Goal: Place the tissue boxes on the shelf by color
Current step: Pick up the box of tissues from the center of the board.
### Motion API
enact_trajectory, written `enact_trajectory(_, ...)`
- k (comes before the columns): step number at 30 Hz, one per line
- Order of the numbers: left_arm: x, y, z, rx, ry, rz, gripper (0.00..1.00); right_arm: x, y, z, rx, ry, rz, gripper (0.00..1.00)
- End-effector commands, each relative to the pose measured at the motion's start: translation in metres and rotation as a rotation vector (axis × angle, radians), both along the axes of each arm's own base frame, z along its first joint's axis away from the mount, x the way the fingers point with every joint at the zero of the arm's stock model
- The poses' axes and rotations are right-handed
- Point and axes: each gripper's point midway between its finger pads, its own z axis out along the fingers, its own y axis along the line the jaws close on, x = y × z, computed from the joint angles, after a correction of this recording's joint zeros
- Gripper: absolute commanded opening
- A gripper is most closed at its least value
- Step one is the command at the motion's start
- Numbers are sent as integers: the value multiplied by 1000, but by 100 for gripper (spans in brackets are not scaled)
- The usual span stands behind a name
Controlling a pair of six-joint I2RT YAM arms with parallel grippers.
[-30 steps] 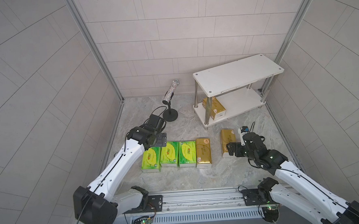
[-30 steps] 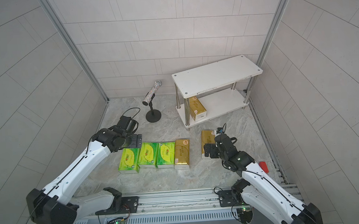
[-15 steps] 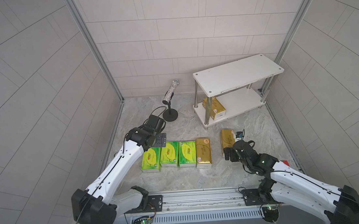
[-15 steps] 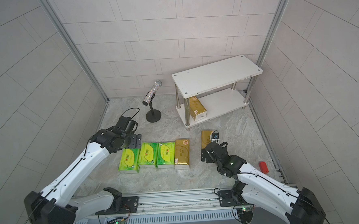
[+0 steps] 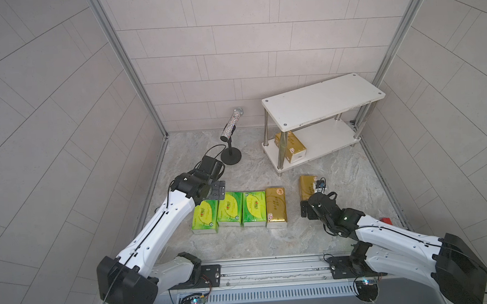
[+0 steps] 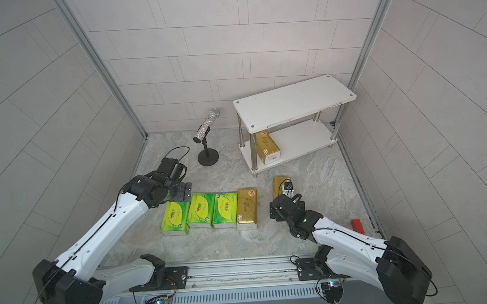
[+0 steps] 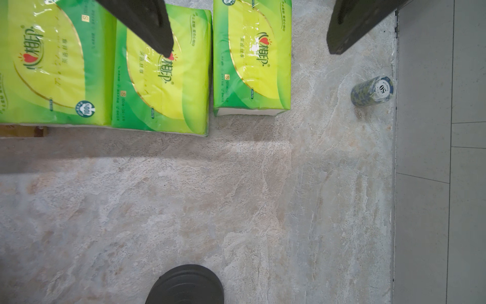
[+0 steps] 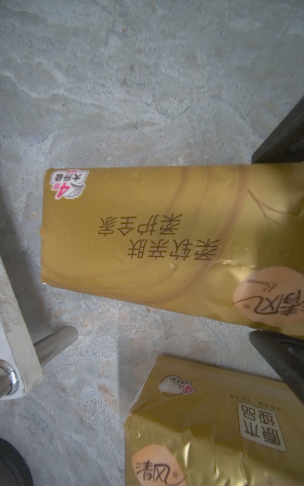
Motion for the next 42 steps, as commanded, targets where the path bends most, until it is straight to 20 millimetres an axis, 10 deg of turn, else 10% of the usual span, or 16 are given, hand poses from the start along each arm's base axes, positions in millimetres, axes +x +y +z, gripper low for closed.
enact_trajectory(1,-2,4,6,29,-9,-9,100,5,-1,3,-1,-25,-29,100)
enact_trajectory(24,3,5,10,36,-41,-16,100,17,2,-24,-69,-22,-37,84)
enact_trajectory(42,0,4,9,18,-46,-10,100,-14,-80,56,-14,-69,-199,75)
